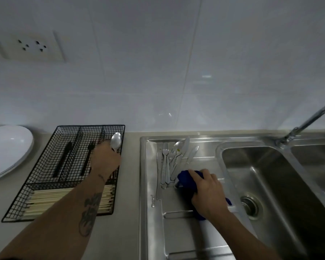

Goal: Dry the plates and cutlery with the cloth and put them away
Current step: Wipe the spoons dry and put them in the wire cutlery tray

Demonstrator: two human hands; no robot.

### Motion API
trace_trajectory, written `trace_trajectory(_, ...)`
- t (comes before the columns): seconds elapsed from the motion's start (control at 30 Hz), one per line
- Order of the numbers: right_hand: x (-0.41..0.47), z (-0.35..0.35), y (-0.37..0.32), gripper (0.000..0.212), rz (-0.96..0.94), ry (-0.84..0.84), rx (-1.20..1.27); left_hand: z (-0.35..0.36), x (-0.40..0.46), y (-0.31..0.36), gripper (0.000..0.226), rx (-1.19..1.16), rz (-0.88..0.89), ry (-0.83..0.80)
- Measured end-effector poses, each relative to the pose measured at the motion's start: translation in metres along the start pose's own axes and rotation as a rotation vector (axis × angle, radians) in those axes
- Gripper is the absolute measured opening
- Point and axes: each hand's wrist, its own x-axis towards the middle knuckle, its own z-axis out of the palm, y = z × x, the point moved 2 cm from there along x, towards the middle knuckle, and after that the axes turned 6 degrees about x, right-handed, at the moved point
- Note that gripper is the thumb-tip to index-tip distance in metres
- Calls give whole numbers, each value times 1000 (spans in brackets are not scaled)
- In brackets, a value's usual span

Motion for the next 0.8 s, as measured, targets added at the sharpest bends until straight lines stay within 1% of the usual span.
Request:
trace_trajectory(0.03, 0, 0, 1, 71, 1, 5, 11, 2, -3, 3, 7, 21, 34, 35)
trace_trajectory(0.1, 0, 0, 6, 70, 11, 11, 21, 8, -12, 21, 26, 44, 119, 81)
trace_trajectory(0.13, 0, 0, 9, 70, 20, 17, 22, 11, -20, 35, 29, 28, 171, 84)
trace_trajectory(0.23, -1, 0, 19, 71, 46, 31, 47, 32, -47, 88, 17, -2, 307, 8)
trace_trajectory(0.27, -2, 0, 21, 71, 45, 34, 52, 39, -55, 101, 13, -3, 325, -37)
trace_trajectory(0.37, -4, -3, 34, 71, 62, 35, 85, 69, -70, 132, 16, 25, 309, -198)
trace_trajectory(0.47, -7, -4, 47, 72, 77, 36, 108, 91, -77, 147, 15, 108, 283, -272)
trace_trajectory(0.53, -9, -4, 55, 74, 86, 36, 127, 100, -76, 152, 10, 141, 237, -271)
trace_trajectory(0.57, -9, -3, 58, 74, 88, 36, 139, 103, -76, 154, 12, 148, 218, -260)
trace_trajectory(0.7, -10, -3, 66, 74, 83, 25, 172, 106, -77, 159, 36, 216, 222, -223)
trace_trajectory(0.8, -7, -5, 66, 72, 59, 16, 188, 105, -76, 160, 37, 258, 199, -219)
